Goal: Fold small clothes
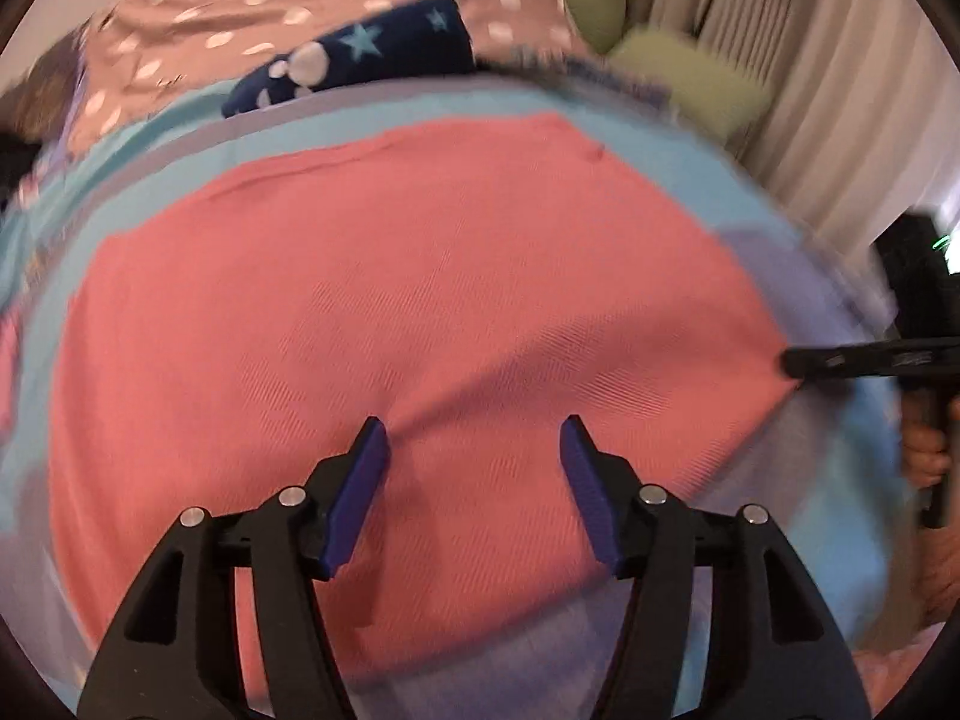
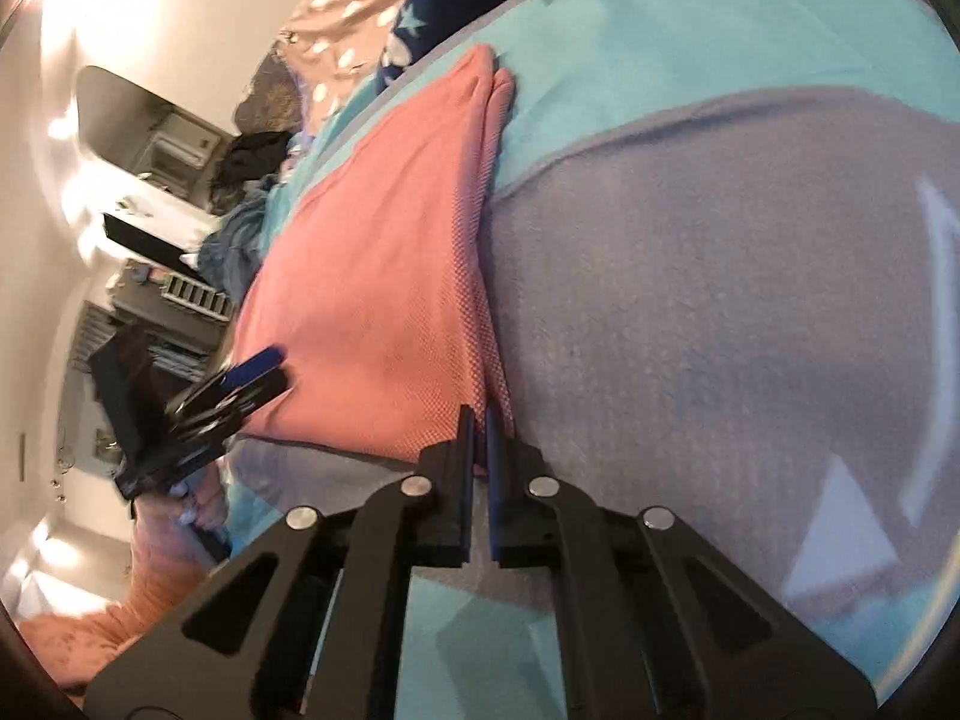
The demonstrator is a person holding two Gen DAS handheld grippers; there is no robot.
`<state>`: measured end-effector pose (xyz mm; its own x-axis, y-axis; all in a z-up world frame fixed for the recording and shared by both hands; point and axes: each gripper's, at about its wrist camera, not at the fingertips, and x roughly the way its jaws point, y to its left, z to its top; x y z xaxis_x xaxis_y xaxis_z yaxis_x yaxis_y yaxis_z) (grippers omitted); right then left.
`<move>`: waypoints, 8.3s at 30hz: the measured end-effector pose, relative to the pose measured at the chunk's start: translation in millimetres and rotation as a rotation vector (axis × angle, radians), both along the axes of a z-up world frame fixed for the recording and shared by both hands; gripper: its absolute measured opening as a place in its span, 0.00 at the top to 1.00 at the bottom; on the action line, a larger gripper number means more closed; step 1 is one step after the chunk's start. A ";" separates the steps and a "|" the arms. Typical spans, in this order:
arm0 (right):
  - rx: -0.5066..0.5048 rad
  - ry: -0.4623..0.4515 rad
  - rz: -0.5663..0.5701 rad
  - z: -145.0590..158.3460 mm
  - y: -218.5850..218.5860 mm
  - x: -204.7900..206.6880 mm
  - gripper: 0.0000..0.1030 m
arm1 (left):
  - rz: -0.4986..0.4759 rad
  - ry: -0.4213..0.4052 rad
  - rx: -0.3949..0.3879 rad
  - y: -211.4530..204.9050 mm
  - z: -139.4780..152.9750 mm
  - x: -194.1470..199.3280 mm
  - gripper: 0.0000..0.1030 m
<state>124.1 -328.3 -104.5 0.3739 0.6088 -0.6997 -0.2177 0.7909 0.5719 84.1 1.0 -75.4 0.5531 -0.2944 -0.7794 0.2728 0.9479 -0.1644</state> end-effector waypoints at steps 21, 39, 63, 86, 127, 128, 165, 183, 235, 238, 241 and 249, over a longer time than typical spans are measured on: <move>-0.335 -0.243 0.479 83.2 247.6 -31.8 0.40 | -0.017 -0.149 -0.146 193.5 -1.2 -104.9 0.54; -0.523 -0.196 0.537 83.4 340.6 22.5 0.31 | -0.359 -0.147 -0.522 212.4 -21.4 -65.0 0.47; -0.945 -0.158 0.566 26.3 544.6 119.6 0.91 | -0.327 0.056 -0.593 212.1 -50.8 -66.5 0.74; -0.700 -0.116 0.612 54.9 504.1 110.0 0.69 | -0.262 0.037 -0.582 222.2 -54.3 -90.0 0.82; -0.980 -0.852 0.693 1.1 411.9 -103.9 0.65 | 0.188 -0.168 -0.668 276.3 -22.1 -109.6 0.46; -0.994 -0.872 0.690 -2.8 420.5 -104.0 0.71 | 0.196 -0.168 -0.675 280.5 -22.0 -110.5 0.45; -0.802 -0.899 0.646 3.3 414.2 -106.4 0.96 | 0.134 0.058 -0.619 247.9 -34.8 103.6 0.94; -0.230 -0.664 0.385 60.3 329.4 -61.8 0.95 | 0.184 0.107 -0.588 217.1 11.6 125.0 0.94; 0.120 -0.406 -0.155 32.6 60.0 -74.5 0.94 | 0.026 0.137 -0.247 -102.0 62.6 175.0 0.94; 0.135 -0.383 -0.177 27.0 50.2 -71.0 0.94 | 0.028 0.150 -0.205 -115.7 55.4 181.0 0.94; 0.148 -0.370 -0.189 24.5 44.5 -70.9 0.94 | 0.023 0.160 -0.160 -128.8 49.4 185.6 0.94; 0.166 -0.307 -0.215 9.3 30.3 -68.1 0.90 | 0.014 0.146 -0.125 -151.5 38.2 186.4 0.54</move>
<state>56.0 -297.9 -95.2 0.6808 0.5893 -0.4350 -0.2379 0.7396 0.6296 270.5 -150.4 -37.2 0.4412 -0.3872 -0.8096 0.2242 0.9211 -0.3183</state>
